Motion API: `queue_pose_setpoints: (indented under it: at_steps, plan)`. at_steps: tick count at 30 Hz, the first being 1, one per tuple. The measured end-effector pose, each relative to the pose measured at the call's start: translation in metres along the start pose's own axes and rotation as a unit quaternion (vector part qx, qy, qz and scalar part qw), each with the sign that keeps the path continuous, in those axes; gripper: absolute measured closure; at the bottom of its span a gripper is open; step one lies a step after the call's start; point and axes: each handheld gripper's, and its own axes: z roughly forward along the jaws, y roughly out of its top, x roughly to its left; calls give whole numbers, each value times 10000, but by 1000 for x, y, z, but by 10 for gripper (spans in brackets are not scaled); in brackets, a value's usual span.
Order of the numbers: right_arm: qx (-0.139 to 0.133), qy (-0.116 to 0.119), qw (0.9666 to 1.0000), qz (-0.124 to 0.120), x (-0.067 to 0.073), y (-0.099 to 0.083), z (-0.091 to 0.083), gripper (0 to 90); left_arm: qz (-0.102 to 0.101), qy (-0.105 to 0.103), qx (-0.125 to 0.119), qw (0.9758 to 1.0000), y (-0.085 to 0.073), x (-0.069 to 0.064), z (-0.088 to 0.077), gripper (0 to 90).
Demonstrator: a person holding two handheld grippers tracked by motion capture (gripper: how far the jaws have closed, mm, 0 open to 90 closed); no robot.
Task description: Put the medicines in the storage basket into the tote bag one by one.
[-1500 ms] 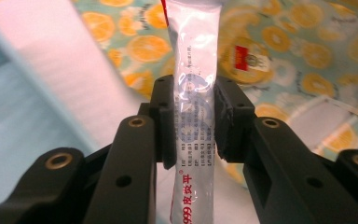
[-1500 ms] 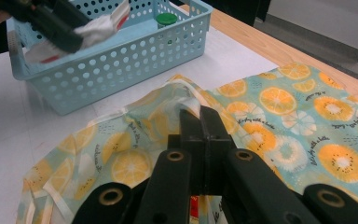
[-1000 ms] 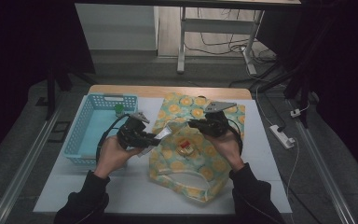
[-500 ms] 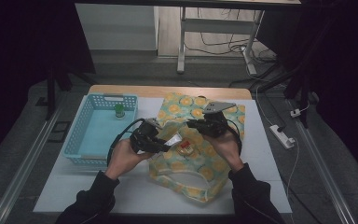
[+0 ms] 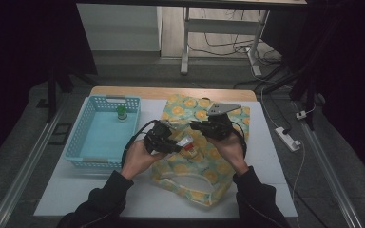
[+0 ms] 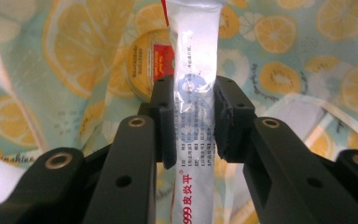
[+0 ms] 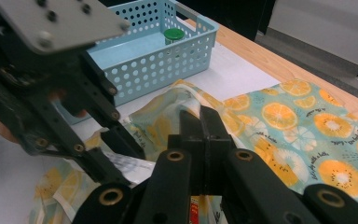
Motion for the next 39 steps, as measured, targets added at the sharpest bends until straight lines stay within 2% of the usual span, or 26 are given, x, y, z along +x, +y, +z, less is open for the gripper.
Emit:
queue_pose_setpoints:
  at_steps: [5, 9, 19, 22, 32, 39]
  plan:
    - [10, 18, 10000, -25, 2, 0, 2, 900, 35, 158, -15, 9999, 8, -1, 9, 709]
    - [29, 41, 10000, -36, 3, 0, 4, 900, 4, 206, -69, 9998, 12, 1, 14, 709]
    - [53, 23, 10000, -53, 5, 1, 5, 900, -164, 320, -206, 9991, 17, 14, 31, 708]
    - [44, -9, 10000, -38, 5, 1, 4, 900, -175, 431, -260, 9986, 19, 18, 35, 708]
    - [69, -78, 9999, 29, 5, 0, 7, 900, -281, 504, -472, 9972, 17, 30, 46, 707]
    - [104, -107, 9999, 50, 5, -2, 10, 900, -332, 605, -493, 9964, 14, 38, 53, 706]
